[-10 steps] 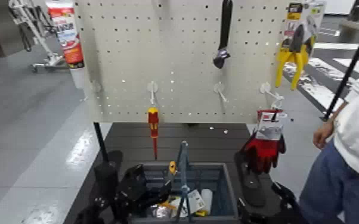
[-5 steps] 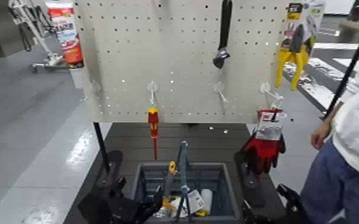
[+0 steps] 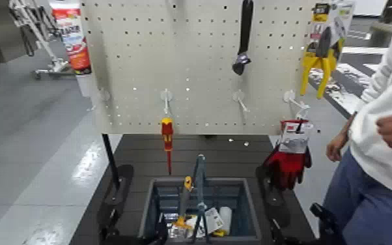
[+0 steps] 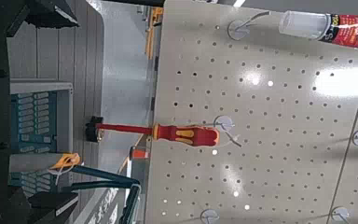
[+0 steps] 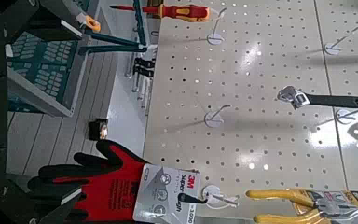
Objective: Put the yellow paint brush into the crate.
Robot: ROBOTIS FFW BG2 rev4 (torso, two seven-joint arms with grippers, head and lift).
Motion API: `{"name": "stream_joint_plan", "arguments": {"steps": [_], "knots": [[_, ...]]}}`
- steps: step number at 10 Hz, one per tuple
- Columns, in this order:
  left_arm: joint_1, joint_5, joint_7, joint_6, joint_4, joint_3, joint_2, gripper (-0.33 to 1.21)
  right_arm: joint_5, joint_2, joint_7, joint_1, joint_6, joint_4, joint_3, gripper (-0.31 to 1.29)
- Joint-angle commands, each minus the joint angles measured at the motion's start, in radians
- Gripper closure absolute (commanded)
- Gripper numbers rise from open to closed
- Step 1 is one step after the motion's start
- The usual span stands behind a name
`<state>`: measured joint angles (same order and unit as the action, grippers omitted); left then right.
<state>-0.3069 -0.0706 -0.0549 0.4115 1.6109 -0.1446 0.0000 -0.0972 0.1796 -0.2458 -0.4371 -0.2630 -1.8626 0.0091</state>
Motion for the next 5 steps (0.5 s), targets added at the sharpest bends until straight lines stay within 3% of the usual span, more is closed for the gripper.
{"name": "stream_joint_plan", "arguments": {"steps": [1, 5], "knots": [[-0.017, 0.005, 0.000, -0.010, 0.020, -0.015, -0.032, 0.01, 0.007, -0.002, 0.003, -0.005, 0.021, -0.009, -0.001, 0.15], [-0.017, 0.006, -0.002, -0.013, 0.018, -0.015, -0.032, 0.02, 0.021, 0.000, 0.031, -0.012, 0.031, -0.023, 0.000, 0.15]]}}
